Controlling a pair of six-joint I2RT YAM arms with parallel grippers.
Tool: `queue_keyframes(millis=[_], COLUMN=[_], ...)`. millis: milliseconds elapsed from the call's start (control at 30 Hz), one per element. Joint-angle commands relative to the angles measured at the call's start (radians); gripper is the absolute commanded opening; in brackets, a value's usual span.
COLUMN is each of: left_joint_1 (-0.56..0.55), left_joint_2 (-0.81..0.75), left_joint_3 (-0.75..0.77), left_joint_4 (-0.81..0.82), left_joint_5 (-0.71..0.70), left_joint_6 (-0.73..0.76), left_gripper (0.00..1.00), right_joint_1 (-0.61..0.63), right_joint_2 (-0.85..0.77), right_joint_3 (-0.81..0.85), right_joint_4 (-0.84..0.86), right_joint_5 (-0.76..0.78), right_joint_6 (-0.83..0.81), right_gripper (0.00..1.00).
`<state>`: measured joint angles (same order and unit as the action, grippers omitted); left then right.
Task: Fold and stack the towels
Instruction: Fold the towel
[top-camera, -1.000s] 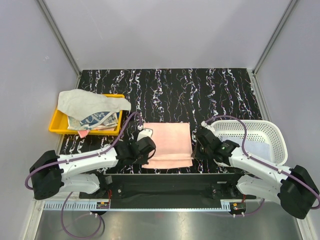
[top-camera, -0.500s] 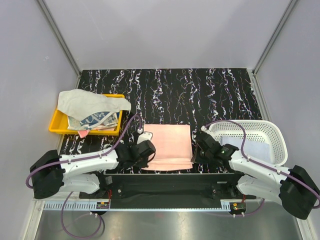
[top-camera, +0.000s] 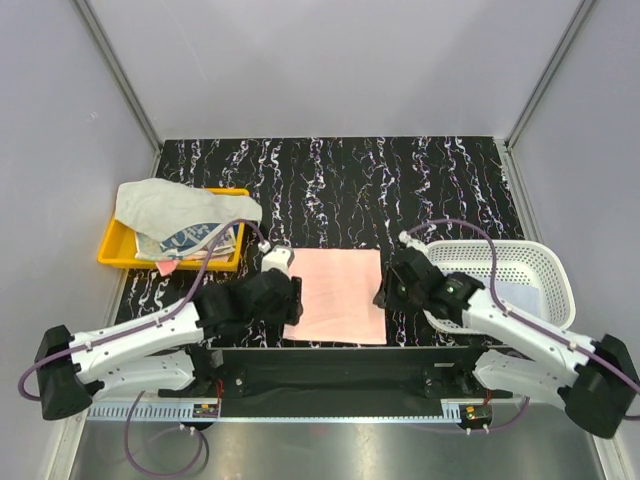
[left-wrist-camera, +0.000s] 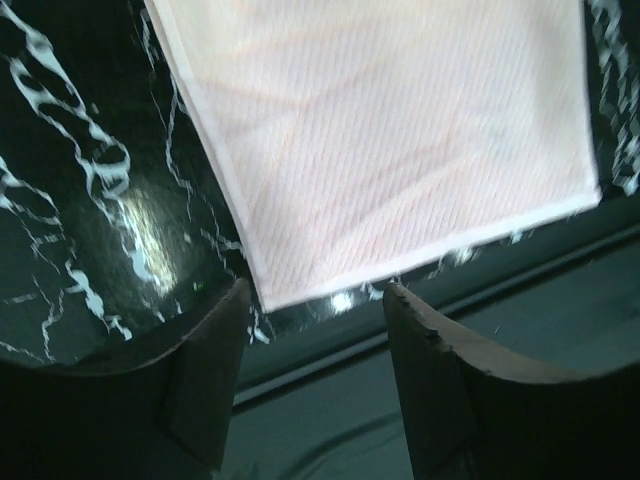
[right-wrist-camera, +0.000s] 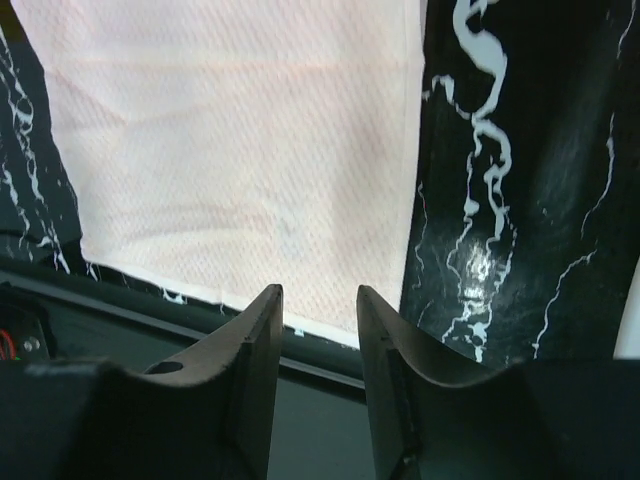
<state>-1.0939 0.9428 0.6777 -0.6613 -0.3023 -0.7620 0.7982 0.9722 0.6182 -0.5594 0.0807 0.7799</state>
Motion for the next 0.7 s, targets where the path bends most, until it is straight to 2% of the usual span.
queue_keyframes(millis=[0,33,100,133,233,400,500,667], left_joint_1=[0.07,0.151,0.225,0.305,0.393,0.425,0.446,0.489], left_joint_2=[0.059,0.094,0.186,0.218,0.365,0.627,0.707,0.843], left_joint_3=[0.109,0.134,0.157,0.169,0.252,0.416,0.473,0.539], left_joint_4=[0.034,0.049,0.106,0.126,0.17,0.167,0.167,0.147], left_joint_5=[-0.086,-0.078,-0.072,-0.06,-0.017,-0.025,-0.021,-0.052], left_joint_6=[0.056,0.07,0.118,0.137,0.214,0.326,0.336,0.342], left_gripper=[0.61,0.61,0.61,0.6,0.59,0.58,0.57,0.57], right_joint_1=[-0.002,-0.008,-0.057,-0.083,-0.169,-0.234,-0.255,-0.278], right_joint_2=[0.161,0.198,0.273,0.343,0.477,0.634,0.745,0.826], right_joint_3=[0.159,0.187,0.259,0.277,0.345,0.457,0.512,0.549], right_joint_4=[0.004,0.012,0.044,0.056,0.108,0.127,0.125,0.148], right_joint_5=[0.109,0.14,0.159,0.133,0.123,0.163,0.169,0.154], right_joint_6=[-0.083,-0.099,-0.138,-0.154,-0.211,-0.275,-0.297,-0.304], right_gripper=[0.43,0.42,0.43,0.42,0.4,0.39,0.39,0.38])
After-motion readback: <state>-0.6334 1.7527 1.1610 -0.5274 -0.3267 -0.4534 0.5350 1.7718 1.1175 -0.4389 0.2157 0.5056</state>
